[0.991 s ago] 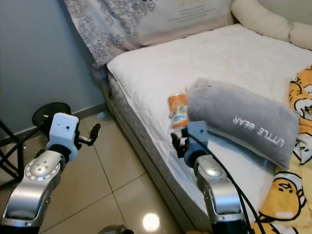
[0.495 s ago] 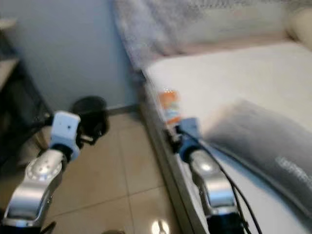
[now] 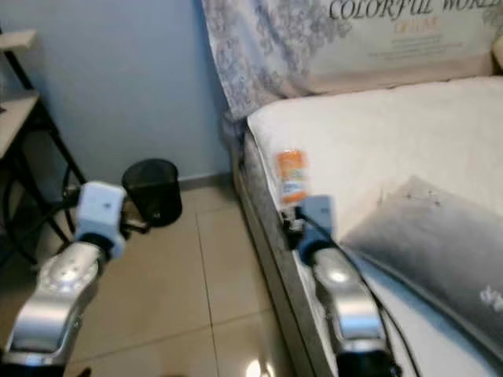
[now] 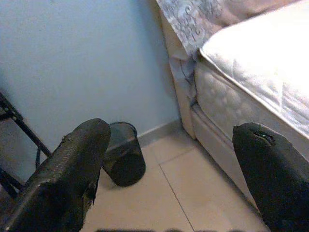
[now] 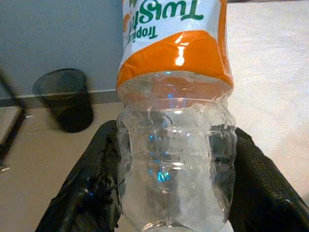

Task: Clean up the room

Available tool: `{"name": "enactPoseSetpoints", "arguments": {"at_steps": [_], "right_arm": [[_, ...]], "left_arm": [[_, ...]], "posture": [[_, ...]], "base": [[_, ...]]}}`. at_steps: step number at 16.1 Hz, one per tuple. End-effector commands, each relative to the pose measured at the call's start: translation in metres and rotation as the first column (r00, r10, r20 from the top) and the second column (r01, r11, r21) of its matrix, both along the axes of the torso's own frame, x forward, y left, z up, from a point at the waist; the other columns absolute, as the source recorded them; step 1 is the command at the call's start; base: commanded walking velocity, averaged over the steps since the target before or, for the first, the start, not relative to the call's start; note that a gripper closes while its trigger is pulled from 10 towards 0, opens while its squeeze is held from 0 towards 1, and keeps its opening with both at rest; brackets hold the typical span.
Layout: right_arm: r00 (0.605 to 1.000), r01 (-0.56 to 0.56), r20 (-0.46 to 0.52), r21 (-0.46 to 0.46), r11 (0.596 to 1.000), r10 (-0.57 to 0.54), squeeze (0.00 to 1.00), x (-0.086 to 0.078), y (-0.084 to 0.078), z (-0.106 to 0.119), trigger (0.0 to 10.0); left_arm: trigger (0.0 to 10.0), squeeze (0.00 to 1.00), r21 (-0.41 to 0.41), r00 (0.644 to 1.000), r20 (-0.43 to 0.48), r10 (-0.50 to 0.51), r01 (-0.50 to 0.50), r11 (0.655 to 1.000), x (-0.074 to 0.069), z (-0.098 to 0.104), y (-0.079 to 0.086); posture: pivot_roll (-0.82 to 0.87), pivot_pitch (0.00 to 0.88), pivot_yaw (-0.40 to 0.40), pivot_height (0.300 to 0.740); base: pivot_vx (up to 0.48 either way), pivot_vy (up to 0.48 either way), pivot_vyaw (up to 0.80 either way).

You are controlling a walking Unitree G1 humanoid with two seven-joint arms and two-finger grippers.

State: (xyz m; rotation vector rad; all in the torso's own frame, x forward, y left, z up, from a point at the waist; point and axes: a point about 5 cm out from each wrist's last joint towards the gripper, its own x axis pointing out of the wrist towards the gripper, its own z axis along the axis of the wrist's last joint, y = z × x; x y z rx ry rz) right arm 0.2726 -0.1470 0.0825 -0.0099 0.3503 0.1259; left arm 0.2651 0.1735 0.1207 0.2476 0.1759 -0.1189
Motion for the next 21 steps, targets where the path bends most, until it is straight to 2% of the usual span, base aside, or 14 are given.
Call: {"name": "enactPoseSetpoints", "arguments": {"at_steps": [1,5,12,16,21], "right_arm": [[0.999,-0.027,0.046,0.005,1.000,0.027,0.00,0.0041,0.0116,0.0079,10.0],[0.998,0.011,0.070,-0.013,1.000,-0.010,0.00,0.0056,0.0096,0.0085,10.0],[0.996,0.050,0.069,-0.027,0.998,-0.048,0.00,0.0071,0.0067,0.0060,10.0],[0.997,0.015,0.073,-0.015,1.000,-0.014,0.00,0.0061,0.0109,0.0066,10.0],[0.997,0.037,0.072,-0.022,0.999,-0.036,0.00,0.0081,0.0093,0.0052,10.0]], "left_arm": [[10.0,0.00,0.013,1.000,0.009,0.019,-0.019,1.000,0.0018,0.0043,0.0081],[10.0,0.00,0.011,1.000,0.007,0.013,-0.013,1.000,0.0045,0.0052,0.0069],[10.0,0.00,-0.001,0.999,0.014,0.030,-0.030,1.000,0.0083,0.0057,0.0076],[10.0,0.00,-0.025,1.000,0.005,0.029,-0.029,0.999,0.0079,0.0047,0.0075],[10.0,0.00,-0.012,1.000,0.005,0.029,-0.029,1.000,0.0069,0.0038,0.0074]], "posture": [[0.08,0.000,0.032,0.740],[0.08,0.000,0.031,0.740],[0.08,0.000,0.027,0.740],[0.09,0.000,0.022,0.740],[0.09,0.000,0.019,0.740]], "base": [[0.292,0.000,0.00],[0.307,0.000,0.44],[0.301,0.000,0.00],[0.269,0.000,0.00],[0.268,0.000,0.11]]}}
